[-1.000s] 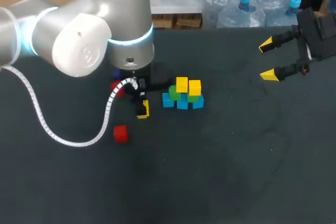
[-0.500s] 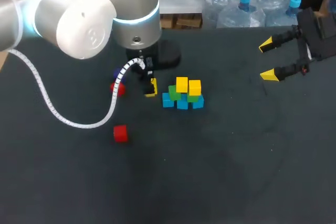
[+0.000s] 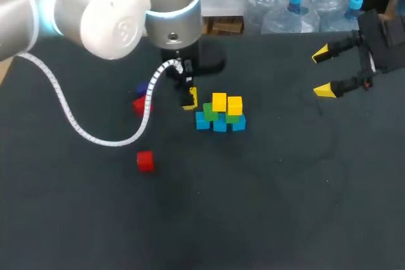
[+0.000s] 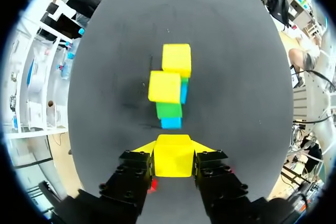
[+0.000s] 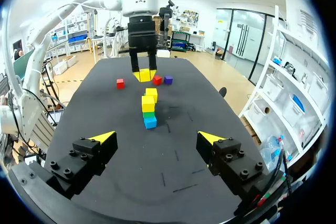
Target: Place the blue cubes, place green cubes on the blue cubes, place the yellow cubes on the green cubes, then place the red cubes on the yellow cubes, and place purple cube on the red cubes.
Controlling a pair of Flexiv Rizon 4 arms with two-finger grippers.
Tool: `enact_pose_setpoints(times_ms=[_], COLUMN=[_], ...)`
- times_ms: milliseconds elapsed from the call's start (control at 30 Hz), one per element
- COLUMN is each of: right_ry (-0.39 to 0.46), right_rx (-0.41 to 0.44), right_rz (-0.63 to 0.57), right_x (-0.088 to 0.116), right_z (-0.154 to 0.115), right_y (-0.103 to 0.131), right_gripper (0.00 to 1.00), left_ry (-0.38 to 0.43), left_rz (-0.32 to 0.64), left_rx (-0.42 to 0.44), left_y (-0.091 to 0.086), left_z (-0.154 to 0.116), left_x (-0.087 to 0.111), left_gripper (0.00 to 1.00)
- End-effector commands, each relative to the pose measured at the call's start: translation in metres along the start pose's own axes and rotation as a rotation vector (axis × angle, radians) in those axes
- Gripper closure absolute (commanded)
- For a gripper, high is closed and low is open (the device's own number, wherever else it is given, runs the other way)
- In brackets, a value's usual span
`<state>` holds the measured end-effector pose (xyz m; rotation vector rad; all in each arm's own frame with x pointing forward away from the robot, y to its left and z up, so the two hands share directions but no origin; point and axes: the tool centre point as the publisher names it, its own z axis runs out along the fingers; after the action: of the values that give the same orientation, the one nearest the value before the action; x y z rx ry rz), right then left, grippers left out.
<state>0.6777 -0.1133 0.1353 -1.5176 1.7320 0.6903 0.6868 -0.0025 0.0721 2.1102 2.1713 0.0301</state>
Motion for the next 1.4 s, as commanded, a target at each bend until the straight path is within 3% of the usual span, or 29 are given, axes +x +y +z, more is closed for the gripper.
enact_pose_setpoints(times_ms=[33, 367, 1067, 1400], right_ry=[-0.001, -0.001, -0.001, -0.001], right_rx=[0.000, 0.000, 0.000, 0.000], right_rz=[-0.001, -0.001, -0.001, -0.001], right_x=[0.000, 0.000, 0.000, 0.000], right_z=[0.001, 0.001, 0.001, 0.001], right_y=[-0.001, -0.001, -0.001, -0.001], right_gripper=[0.00, 0.00, 0.00, 0.00], left_ry=[-0.013, -0.029, 0.007, 0.004], left_rz=[0.002, -0.021, -0.058, -0.076], left_rx=[-0.013, -0.014, 0.083, 0.081], left_y=[0.003, 0.005, 0.012, 0.005], left_z=[-0.001, 0.002, 0.015, 0.023], left_x=[-0.006, -0.007, -0.007, -0.012], left_gripper=[1.00, 1.00, 1.00, 1.00])
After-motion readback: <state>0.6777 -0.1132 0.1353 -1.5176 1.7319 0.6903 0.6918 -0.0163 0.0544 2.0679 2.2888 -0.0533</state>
